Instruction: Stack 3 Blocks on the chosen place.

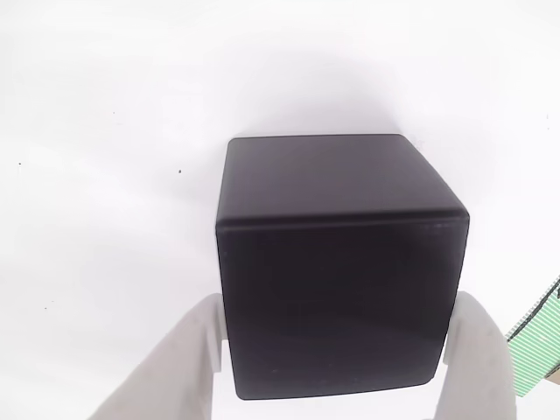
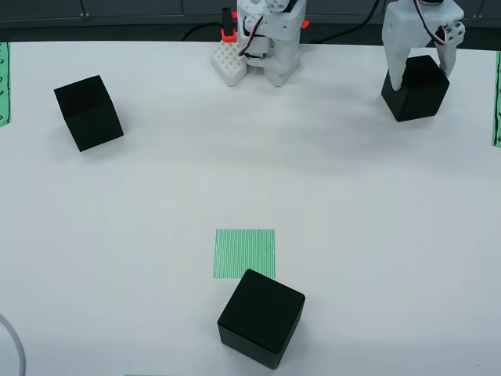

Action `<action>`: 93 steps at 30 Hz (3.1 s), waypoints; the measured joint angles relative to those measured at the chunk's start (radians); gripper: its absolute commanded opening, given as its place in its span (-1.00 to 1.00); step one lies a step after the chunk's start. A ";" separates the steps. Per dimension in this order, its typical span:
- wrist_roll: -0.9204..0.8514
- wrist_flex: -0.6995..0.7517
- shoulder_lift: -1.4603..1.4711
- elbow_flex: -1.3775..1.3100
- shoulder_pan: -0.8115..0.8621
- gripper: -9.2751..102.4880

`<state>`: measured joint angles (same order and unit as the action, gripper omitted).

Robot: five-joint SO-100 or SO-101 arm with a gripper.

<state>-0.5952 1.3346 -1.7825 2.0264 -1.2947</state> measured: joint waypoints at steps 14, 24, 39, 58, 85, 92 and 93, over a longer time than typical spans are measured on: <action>-0.087 0.140 -0.130 -0.031 0.121 -0.63; -0.272 0.219 -0.184 -0.130 0.377 -0.63; -0.555 0.229 -0.201 -0.268 0.824 -0.63; -0.980 0.094 0.020 -0.342 1.239 -0.63; -1.129 -0.138 0.264 -0.354 1.364 -0.63; -1.129 -0.169 0.299 -0.362 1.361 -0.63; -1.129 -0.173 0.302 -0.362 1.359 -0.63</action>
<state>-1.7242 1.1612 -1.4803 1.6644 0.0644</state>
